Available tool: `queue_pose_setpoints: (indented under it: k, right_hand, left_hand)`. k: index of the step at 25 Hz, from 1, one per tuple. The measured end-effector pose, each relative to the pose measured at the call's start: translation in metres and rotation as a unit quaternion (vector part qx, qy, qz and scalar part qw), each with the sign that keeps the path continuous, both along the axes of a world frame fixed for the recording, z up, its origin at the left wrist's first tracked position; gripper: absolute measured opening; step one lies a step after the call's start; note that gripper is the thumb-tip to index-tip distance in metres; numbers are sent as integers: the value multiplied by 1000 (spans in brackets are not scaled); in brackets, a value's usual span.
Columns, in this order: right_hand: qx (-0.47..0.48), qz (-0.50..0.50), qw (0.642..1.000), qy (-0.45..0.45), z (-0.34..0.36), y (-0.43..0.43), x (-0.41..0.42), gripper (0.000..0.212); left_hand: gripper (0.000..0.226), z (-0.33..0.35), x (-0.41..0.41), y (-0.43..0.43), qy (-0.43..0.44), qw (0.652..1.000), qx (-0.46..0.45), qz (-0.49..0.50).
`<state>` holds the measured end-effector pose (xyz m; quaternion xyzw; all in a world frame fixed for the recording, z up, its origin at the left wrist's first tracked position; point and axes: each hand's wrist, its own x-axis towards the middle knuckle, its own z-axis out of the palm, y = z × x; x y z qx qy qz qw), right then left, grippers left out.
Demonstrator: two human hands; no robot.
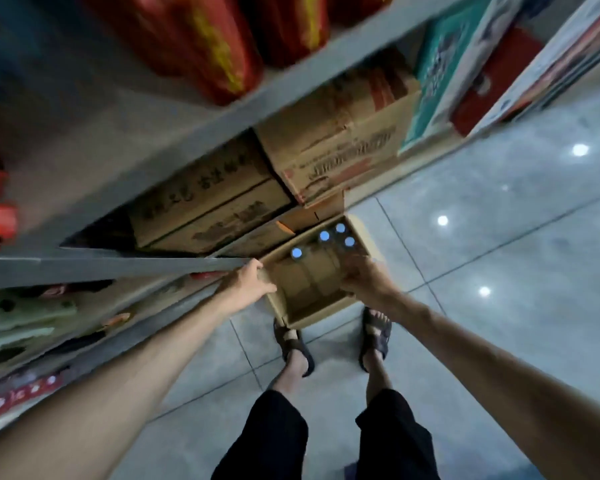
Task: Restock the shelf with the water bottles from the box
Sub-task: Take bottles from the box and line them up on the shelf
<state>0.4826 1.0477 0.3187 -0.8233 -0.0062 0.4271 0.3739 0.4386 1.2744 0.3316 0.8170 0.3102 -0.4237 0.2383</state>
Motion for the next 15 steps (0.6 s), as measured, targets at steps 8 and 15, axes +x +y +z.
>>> queue_pose_setpoints:
  k: [8,15]
  right_hand:
    - [-45,44,998,-20,-287,60,-23,30]
    - [-89,199,958,-188,-436,123,-16,66]
  left_hand:
    - [102,-297,-17,37,50,997,60,16]
    - [114,-422,-39,76,28,989,108,94]
